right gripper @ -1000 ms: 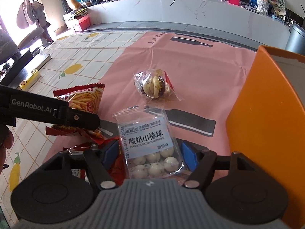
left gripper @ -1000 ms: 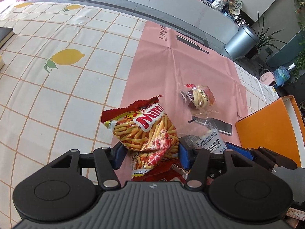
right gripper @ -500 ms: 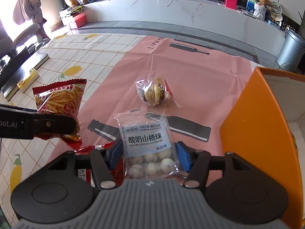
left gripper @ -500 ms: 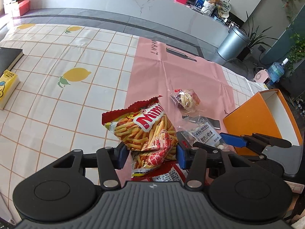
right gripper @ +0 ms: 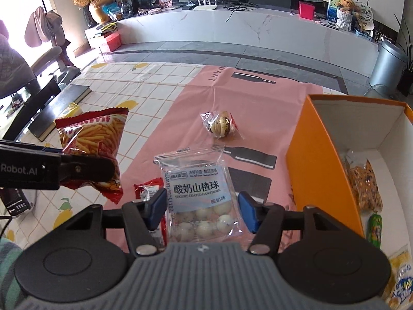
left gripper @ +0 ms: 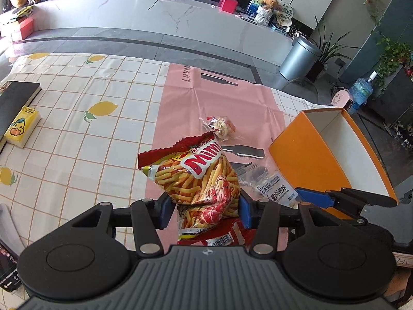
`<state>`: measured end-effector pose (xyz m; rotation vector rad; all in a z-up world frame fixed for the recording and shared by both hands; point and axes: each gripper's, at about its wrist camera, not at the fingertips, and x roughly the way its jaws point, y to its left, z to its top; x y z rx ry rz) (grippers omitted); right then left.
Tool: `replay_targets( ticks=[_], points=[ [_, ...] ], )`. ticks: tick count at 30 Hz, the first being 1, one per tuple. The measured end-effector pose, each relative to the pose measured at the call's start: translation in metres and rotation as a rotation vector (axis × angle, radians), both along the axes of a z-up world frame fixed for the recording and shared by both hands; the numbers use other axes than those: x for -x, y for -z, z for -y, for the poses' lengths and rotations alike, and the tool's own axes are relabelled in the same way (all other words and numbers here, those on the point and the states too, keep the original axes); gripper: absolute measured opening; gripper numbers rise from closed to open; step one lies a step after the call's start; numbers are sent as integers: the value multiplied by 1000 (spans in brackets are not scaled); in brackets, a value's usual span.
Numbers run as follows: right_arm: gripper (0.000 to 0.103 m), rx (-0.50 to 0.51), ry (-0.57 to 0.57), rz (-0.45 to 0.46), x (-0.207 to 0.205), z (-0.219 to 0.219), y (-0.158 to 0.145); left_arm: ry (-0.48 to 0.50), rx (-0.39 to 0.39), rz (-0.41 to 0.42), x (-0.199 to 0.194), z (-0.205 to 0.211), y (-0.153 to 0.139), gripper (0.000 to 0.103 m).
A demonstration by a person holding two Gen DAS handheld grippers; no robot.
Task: Organize snacks
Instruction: 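Lift both held snacks and carry them over the orange box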
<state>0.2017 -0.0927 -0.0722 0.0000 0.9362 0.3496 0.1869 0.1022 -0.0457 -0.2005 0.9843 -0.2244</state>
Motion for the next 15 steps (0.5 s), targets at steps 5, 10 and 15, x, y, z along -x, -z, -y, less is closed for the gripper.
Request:
replay_targets(
  ticks=[5,10,15],
  points=[
    [57,-60,33,35,45,13,-16,24,-10,20,30,18,-15,57],
    [57,-103,80,74,86,31,-32,51,-32,51,58,39,-28,57],
    [57,-134,132,109,120,55,-42,89,-60,71,78,63,-35,57]
  ],
)
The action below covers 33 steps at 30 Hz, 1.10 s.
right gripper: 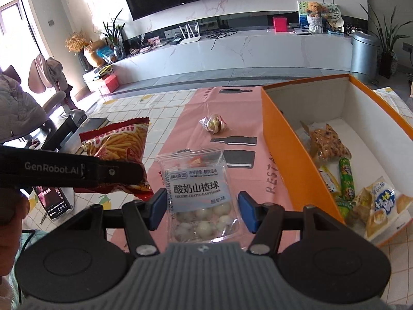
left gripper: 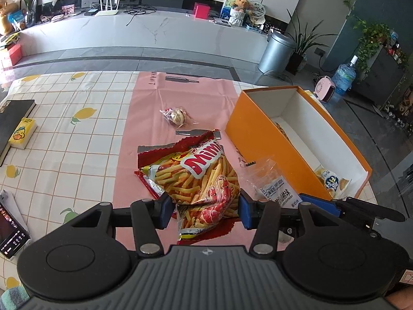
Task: Organize snacks
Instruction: 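Lift both held snacks and carry them over the orange box, then lower both snacks into the orange box and open both tools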
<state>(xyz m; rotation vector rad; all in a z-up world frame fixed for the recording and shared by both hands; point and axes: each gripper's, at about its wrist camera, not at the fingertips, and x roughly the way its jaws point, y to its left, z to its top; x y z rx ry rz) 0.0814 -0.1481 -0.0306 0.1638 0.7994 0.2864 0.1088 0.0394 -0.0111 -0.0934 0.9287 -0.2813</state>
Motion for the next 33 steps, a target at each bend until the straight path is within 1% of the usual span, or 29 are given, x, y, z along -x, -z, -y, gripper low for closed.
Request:
replay_targets(
  ticks=[7,12,16,19,22,28,30,33],
  points=[
    [57,-48,73,38,30,45,-11,71,-30,6,12,44,-1,57],
    [57,-81,128,58,48,81,-13,134,-25,4,20,79,3,56],
    [57,-70,163,74,52,111,-20,193,-28,26,19,110,-2,56],
    [57,-51,188,83,48,134,-26,238,-17,34,15,132,-7,56],
    [57,-31,197,88,39,153,-32,281,5,16,5,152,-6,56],
    [57,60,198,79,11,179,-32,336,-19,-16,-22,180,3,56],
    [57,84,195,62,-2,188,-30,349,-40,-33,-32,186,8,56],
    [57,125,188,39,-18,198,-26,373,-98,-50,-47,198,16,56]
  ],
)
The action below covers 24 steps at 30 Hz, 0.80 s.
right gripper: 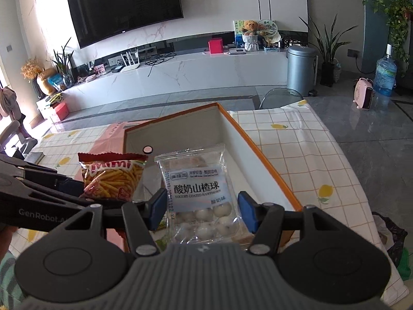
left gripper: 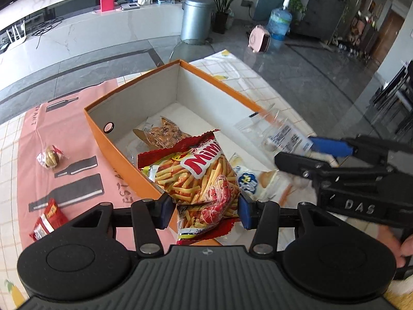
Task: Organize snacks
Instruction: 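Lower both snacks into the orange box and open both tools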
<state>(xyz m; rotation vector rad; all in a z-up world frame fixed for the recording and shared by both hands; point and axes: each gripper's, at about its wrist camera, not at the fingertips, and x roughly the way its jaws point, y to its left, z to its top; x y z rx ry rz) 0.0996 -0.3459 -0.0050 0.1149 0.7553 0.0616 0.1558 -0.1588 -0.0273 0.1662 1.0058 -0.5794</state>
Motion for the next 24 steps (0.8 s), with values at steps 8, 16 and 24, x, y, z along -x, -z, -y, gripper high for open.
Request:
replay_targets(
  ticks=[8,16,24],
  points=[
    [57,51,-66,-97,-56,15,17,139,-84,-58,-31,17,19,56],
    [57,90,-119,-202,-95,12,45,261,-125,-107,-56,20,36,56],
    [57,128,-169,-297,-129,-2,70,351,-168,-109,-68,28,49,56]
  ],
)
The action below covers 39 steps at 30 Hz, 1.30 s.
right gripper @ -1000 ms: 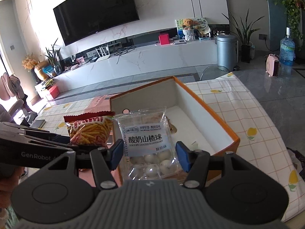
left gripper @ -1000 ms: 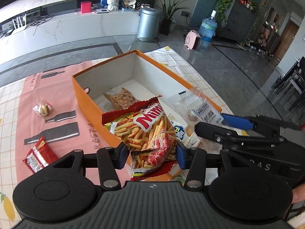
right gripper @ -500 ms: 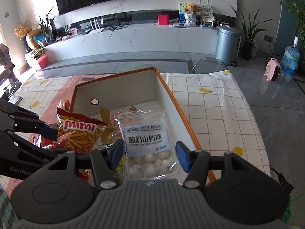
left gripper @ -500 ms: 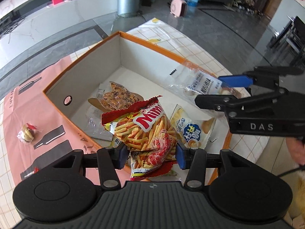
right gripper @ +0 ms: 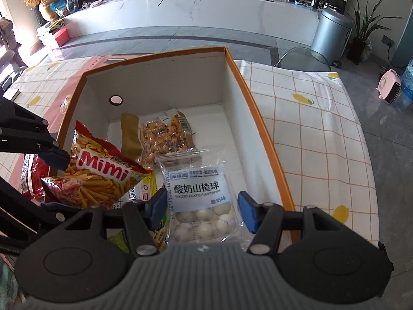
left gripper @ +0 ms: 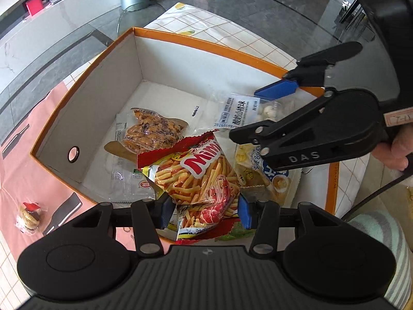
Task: Organize snacks
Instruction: 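Lower both snacks into the orange box and open both tools, then move both tools back over the red sausage bag on the table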
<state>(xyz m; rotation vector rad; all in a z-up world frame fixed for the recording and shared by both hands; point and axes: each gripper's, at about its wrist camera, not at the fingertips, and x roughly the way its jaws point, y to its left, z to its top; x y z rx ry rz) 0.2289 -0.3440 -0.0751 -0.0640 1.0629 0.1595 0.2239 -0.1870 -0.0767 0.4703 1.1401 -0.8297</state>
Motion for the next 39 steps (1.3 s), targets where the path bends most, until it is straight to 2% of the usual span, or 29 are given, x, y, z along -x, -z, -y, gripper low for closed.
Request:
replay_targets(
  ticks=[11,17,23,31,34,39],
  points=[
    [58,55,-20,-91,-27,-19,31,35,-70,24,-14,8,8,57],
    [62,15,1,-130,-34,-16,38,27,-83,19,-15,7,12,57],
    [64,24,1,-127,-31,-16,30,19,-97,23,-14,10,14,57],
    [64,17,-3,-46,-4,-5,-4,12,-127,28,-14,22,22,57],
    [58,15,2,-40,2,0,-6,18,-137,25,-15,32,29,57],
    [58,-3,5,-38,10,8,-2,22,-182,31,-16,44,39,58]
  ],
)
